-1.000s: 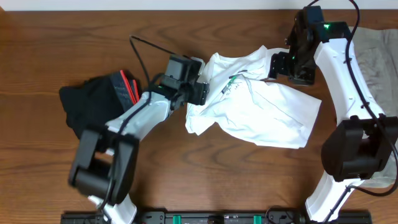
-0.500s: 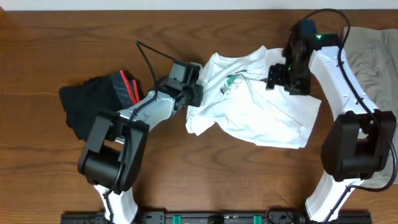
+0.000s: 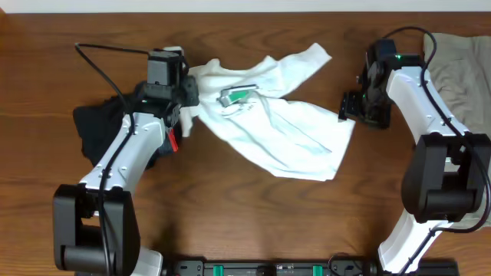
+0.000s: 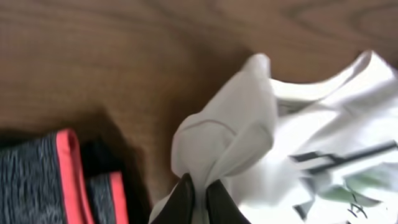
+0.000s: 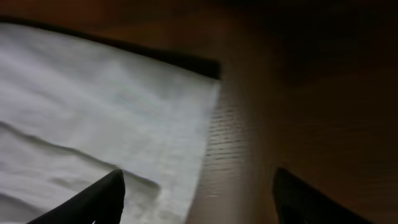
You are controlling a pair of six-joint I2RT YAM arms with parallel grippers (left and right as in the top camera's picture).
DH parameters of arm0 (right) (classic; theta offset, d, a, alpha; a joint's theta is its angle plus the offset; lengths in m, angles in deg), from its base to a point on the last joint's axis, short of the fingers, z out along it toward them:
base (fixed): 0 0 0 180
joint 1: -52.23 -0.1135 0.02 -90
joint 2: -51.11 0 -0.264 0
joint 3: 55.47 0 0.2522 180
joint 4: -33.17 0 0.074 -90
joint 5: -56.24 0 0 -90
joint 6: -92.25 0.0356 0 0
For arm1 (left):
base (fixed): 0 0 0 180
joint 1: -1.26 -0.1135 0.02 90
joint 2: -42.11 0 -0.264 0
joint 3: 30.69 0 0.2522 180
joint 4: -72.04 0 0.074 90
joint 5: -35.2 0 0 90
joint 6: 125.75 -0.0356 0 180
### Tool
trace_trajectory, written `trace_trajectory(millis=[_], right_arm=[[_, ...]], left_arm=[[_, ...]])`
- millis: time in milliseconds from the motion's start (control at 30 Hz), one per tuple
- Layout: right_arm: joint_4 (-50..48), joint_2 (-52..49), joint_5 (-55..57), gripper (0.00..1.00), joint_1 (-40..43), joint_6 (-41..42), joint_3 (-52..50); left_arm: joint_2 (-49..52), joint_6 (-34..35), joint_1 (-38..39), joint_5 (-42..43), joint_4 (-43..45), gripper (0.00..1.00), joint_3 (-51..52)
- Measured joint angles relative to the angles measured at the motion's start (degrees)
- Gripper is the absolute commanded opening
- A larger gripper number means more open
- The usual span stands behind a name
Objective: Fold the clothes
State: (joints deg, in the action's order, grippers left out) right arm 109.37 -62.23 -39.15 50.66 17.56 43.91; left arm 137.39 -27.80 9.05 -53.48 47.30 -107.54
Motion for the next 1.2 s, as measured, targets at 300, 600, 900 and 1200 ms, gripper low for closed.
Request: trace_trajectory(millis=[300,600,900,1200], right_arm=[[-5.5,0.0,-5.8,0.66,-4.7,-6.1,-10.6],[-6.5,0.0,-6.5,0.46,-10.5,-9.3,-11.5],[-7.8,0.6,-5.3,0.02,-10.9,-8.8,-14.4],[-7.6,6.0,-5.4,0.01,-9.4,-8.5,-13.9]], left_arm=[[0.1,0.7,0.3,0.4,-3.5,0.38,0.0],[0.1,1.0,0.3,0.4,-6.4,0.43,0.0],[0.1,1.0,0.3,0.4,-8.0,0.43,0.0],[0.1,1.0,0.3,0.4,-8.6,0.36,0.0]])
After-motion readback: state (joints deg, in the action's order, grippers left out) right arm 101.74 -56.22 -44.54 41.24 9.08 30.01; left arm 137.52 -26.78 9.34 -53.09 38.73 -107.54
